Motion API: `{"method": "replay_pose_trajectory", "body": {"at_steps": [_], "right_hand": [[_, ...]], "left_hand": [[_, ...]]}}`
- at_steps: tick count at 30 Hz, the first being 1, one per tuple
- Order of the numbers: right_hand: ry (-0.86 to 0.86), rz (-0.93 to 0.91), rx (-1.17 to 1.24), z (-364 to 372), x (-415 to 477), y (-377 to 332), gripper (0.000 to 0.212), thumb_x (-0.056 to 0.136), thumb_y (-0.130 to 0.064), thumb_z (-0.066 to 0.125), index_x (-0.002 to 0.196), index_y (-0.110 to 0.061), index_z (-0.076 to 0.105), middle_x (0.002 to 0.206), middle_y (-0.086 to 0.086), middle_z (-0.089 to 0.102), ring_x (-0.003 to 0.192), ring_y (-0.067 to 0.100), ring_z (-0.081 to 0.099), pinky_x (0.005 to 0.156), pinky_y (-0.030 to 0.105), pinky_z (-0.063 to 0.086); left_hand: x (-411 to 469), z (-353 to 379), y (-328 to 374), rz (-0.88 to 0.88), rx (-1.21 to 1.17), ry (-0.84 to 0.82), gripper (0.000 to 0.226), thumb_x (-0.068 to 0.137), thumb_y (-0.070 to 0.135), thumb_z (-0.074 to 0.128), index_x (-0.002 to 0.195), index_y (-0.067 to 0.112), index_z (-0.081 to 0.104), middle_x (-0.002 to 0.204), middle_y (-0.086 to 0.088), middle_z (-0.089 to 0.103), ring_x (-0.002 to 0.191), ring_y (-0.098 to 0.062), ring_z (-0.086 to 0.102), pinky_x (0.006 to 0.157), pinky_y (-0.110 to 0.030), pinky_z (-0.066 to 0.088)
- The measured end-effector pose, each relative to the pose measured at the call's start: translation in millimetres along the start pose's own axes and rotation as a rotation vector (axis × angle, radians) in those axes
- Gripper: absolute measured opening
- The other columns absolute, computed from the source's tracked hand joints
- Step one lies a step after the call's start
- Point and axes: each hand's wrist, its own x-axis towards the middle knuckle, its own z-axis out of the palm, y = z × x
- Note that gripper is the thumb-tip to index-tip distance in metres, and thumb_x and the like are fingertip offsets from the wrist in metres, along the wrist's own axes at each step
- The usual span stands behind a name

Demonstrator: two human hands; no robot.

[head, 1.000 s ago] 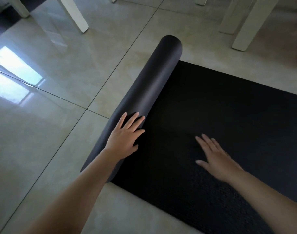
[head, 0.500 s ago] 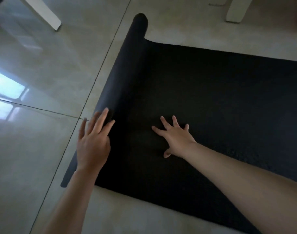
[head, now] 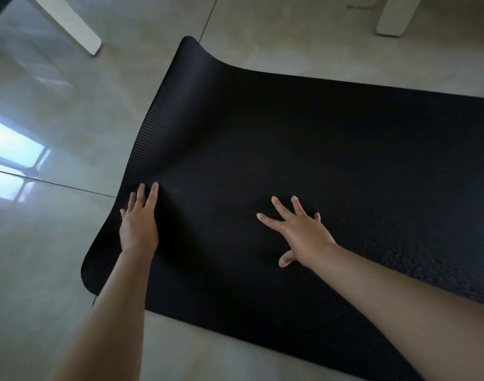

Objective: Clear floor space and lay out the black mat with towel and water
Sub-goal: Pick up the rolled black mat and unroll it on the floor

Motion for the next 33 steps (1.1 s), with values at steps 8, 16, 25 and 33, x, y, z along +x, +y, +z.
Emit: {"method": "replay_pose_trajectory", "body": {"at_steps": [8, 16, 25, 33], "right_hand": [[0.025, -0.036, -0.036, 3.1, -9.4, 7.1, 0.108, 0.078, -0.032, 0.076, 0.149, -0.043, -0.004, 0.158, -0.003, -0.024, 0.145, 0.034, -0.018, 0.113, 0.065, 0.015], [0.222, -0.031, -0.001, 37.5, -67.6, 55.5, 0.077, 0.093, -0.032, 0.058, 0.152, -0.032, 0.009, 0.162, -0.001, -0.005, 0.149, 0.023, 0.0, 0.114, 0.046, 0.027], [0.151, 0.015, 0.034, 121.1, -175.8, 164.0, 0.091, 0.086, -0.044, 0.063, 0.152, -0.035, 0.002, 0.161, -0.003, -0.012, 0.149, 0.023, -0.008, 0.119, 0.05, 0.014], [0.047, 0.126, -0.029, 183.9, -224.7, 166.3, 0.141, 0.057, -0.055, 0.083, 0.15, -0.026, -0.019, 0.154, 0.008, -0.034, 0.142, 0.039, -0.025, 0.107, 0.071, 0.005]], "left_hand": [[15.2, -36.6, 26.1, -0.148, -0.031, -0.071, 0.064, 0.086, 0.015, 0.059, 0.144, 0.026, 0.033, 0.146, -0.011, 0.03, 0.119, -0.037, 0.045, 0.083, -0.049, 0.045], [-96.0, -13.8, 130.3, 0.415, -0.189, 0.154, 0.045, 0.086, 0.026, 0.062, 0.13, 0.025, 0.053, 0.137, 0.003, 0.052, 0.129, -0.016, 0.047, 0.115, -0.047, 0.027], [-213.3, 13.8, 280.1, 0.849, -0.116, -0.208, 0.069, 0.089, 0.064, 0.041, 0.149, 0.032, 0.025, 0.156, 0.011, 0.027, 0.144, -0.008, 0.019, 0.121, -0.041, 0.01], [-260.6, 34.0, 307.8, 0.916, 0.203, -0.339, 0.108, 0.071, 0.083, 0.046, 0.153, 0.028, 0.001, 0.161, 0.001, -0.016, 0.148, -0.026, -0.014, 0.117, -0.057, 0.008]]}}
